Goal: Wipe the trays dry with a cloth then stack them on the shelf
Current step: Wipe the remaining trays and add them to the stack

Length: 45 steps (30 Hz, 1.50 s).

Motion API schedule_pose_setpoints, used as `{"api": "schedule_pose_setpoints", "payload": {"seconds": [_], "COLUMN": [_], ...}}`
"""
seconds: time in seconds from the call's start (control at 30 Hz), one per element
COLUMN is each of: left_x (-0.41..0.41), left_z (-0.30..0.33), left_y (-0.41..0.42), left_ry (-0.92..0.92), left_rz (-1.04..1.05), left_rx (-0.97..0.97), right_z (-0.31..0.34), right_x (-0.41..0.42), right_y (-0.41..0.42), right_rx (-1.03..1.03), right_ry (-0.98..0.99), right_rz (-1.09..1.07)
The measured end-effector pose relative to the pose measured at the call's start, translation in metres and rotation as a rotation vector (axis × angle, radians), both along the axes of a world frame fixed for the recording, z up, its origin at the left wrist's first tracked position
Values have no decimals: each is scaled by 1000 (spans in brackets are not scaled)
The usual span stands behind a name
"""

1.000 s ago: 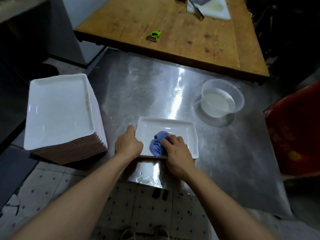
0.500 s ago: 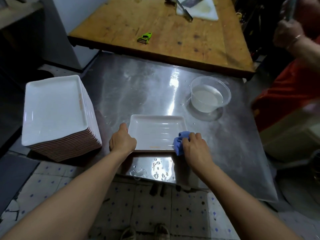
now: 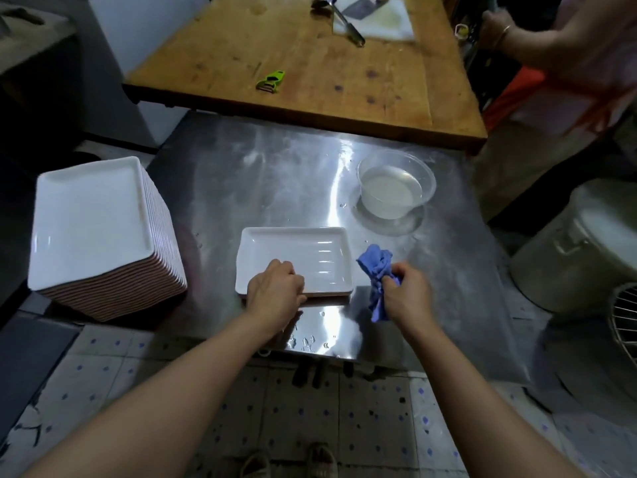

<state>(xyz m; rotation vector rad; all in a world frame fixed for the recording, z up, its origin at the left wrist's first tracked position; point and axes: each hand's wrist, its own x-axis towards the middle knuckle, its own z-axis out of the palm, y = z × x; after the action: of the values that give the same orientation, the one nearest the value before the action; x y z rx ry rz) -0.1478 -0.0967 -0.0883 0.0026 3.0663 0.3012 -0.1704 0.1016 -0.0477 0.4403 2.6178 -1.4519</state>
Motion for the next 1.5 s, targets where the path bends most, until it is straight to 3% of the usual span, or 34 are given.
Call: {"api": "schedule_pose_setpoints", "payload": {"seconds": [0.17,0.4,0.63,0.83,0.97,1.17,1.5], "left_x": [1,8,-5,2,13,28,46], "left_z": [-1,30,73,121,154,191,215], "left_y": [3,-1,-3,-9,-15,-21,-19], "left_ry": [39,322,475,451,387,425,502], "left_rz": [-58,-125,46,357,437,430,494], "left_rx": [-111,58,202,787,1134,1289,1371], "right_z": [-4,2,38,102,143,184,208], "right_x": [6,5,2,1,4,15,3], "right_y": [8,14,1,-24,-48,-94,-120], "right_rx": [-55,-91,-127,-100,9,88,281], "right_ry": [-40,-15,145,503,776,897,938], "right_rz": [-26,-68,-52,-6,69,319,417]}}
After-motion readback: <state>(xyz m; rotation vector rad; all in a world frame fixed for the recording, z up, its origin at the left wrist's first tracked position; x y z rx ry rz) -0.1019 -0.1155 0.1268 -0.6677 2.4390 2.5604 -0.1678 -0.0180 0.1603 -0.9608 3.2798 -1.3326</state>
